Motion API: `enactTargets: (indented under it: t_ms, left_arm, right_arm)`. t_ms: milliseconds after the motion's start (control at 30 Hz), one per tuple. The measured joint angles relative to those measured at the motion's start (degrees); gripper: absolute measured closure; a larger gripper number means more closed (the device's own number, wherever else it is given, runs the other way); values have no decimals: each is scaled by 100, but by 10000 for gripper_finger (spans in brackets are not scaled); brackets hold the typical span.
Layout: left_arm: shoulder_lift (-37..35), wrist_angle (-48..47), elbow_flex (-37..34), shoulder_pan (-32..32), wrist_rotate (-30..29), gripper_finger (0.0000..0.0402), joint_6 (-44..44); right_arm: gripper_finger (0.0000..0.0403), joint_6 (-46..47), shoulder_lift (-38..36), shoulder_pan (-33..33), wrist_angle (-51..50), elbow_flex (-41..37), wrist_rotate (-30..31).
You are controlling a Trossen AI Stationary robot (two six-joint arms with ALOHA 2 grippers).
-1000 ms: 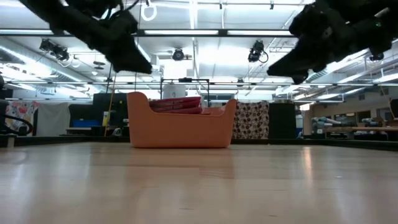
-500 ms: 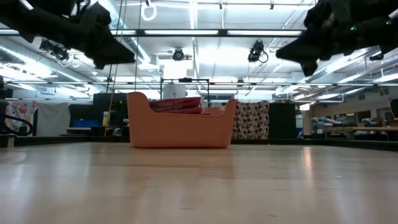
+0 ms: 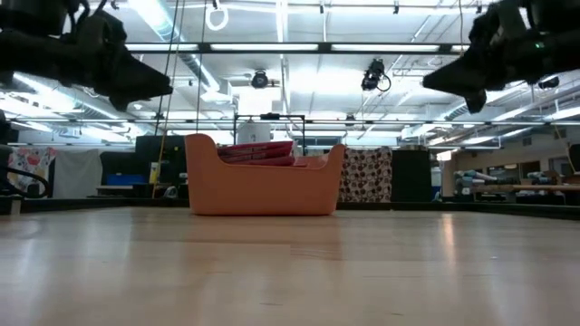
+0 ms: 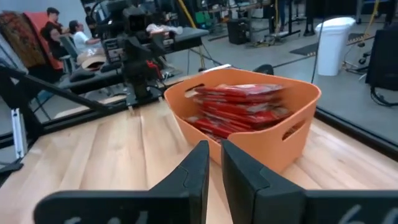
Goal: Sort popcorn bags into baskets
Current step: Return to Home Position
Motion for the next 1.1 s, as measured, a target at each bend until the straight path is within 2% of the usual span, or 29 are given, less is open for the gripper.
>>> enactTargets:
  t_ms: [200, 500, 600, 733, 800, 900, 1100]
  left_arm:
    - [-712, 27, -312, -275, -128, 269, -94]
    - [-1862, -173, -649, -792, -80, 320, 20]
    - [-1854, -275, -697, -918, -67, 336, 37]
    - [-1848, -41, -849, -1052, 190, 353, 33]
    - [-1837, 101, -867, -1092, 357, 359, 41]
    - [-1805, 112, -869, -1112, 231, 362, -7]
    - [-1763, 137, -869, -1110, 151, 362, -1342]
  right_arm:
    - [355, 94, -788, 0, 138, -548, 324]
    - [355, 141, -2151, 5, 57, -903, 443]
    - [355, 418, -2497, 11, -96, -980, 475]
    - [355, 1048, -2434, 12, 142, -1052, 507]
    - [355, 1099, -2406, 11, 103, -1051, 383]
    - [355, 1006, -2400, 13, 116, -1051, 332]
    - [355, 948, -2398, 11, 140, -1051, 333]
